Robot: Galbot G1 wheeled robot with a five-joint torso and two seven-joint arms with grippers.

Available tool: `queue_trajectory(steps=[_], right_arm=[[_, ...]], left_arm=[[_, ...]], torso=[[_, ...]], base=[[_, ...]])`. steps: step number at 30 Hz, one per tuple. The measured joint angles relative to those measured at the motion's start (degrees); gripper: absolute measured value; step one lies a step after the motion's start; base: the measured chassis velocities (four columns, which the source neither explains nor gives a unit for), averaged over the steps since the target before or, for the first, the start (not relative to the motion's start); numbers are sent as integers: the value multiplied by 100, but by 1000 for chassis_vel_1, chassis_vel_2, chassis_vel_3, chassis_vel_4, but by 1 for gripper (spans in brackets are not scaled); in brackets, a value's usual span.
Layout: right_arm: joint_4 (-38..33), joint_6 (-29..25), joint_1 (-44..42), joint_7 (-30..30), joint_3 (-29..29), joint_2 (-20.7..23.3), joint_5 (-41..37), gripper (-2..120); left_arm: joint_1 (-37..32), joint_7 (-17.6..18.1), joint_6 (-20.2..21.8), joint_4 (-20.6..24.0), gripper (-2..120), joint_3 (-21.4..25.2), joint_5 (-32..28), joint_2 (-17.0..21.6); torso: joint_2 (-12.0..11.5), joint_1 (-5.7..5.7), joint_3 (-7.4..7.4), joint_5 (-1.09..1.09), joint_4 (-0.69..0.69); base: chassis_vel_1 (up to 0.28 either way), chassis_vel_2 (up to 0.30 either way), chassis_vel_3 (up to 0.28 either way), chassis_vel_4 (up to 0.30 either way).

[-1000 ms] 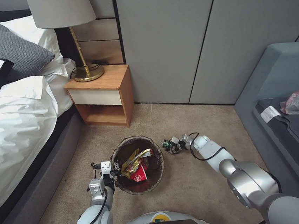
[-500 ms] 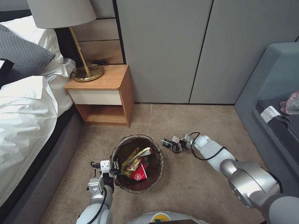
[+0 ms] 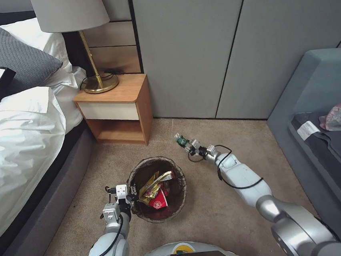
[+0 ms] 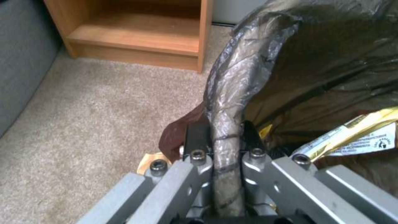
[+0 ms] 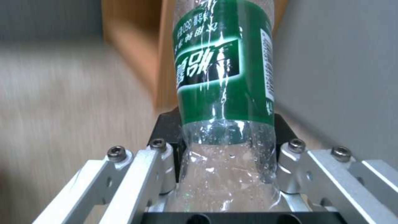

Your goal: Pick up the trash bin, then pick up the garbage from the floor and place it into the trash bin.

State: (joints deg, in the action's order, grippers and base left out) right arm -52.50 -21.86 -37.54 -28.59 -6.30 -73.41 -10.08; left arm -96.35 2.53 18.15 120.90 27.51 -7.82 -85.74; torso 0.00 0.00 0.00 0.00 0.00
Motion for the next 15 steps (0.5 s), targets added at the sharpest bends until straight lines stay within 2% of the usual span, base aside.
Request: queue_trajectory(steps=[1,3,4,7,8,10,11,12,15], right_arm=[[-258,23,-106,42,-29,21,-114,30],[-1525,146,-629,240,-152,134,-630,30],[-1525,146,-629,240,-152,134,-630,30],[-3111,484,-1285,327,-195,327,-1439,30],[-3111,484,-1285,327,-195,327,-1439,30],[-3889,722,-1576,325,-107,536,-1848,30],[-4473,920,-1761,311,13,778,-2160,30],[-4473,920,-1761,311,13,778,-2160,30],[-5188,1194,-2021,263,305,1249,-2533,30]], left_arm=[[6,0,2,-5,2,-5,0,1],[27,4,8,-29,2,-18,0,14],[27,4,8,-29,2,-18,0,14],[41,6,14,-60,2,-66,1,27],[41,6,14,-60,2,-66,1,27],[45,6,16,-69,2,-87,3,25],[49,8,16,-74,2,-99,7,23],[49,8,16,-74,2,-99,7,23],[58,8,16,-74,2,-122,11,23]], torso=[[0,0,0,0,2],[0,0,0,0,0],[0,0,0,0,0],[0,0,0,0,0],[0,0,0,0,0],[0,0,-1,1,-1],[0,0,-1,0,-1],[0,0,-1,0,-1],[0,0,-1,0,0]], base=[[0,0,0,0],[0,0,0,0],[0,0,0,0],[0,0,0,0],[0,0,0,0],[0,0,0,0],[0,0,0,0],[0,0,0,0],[0,0,0,0]])
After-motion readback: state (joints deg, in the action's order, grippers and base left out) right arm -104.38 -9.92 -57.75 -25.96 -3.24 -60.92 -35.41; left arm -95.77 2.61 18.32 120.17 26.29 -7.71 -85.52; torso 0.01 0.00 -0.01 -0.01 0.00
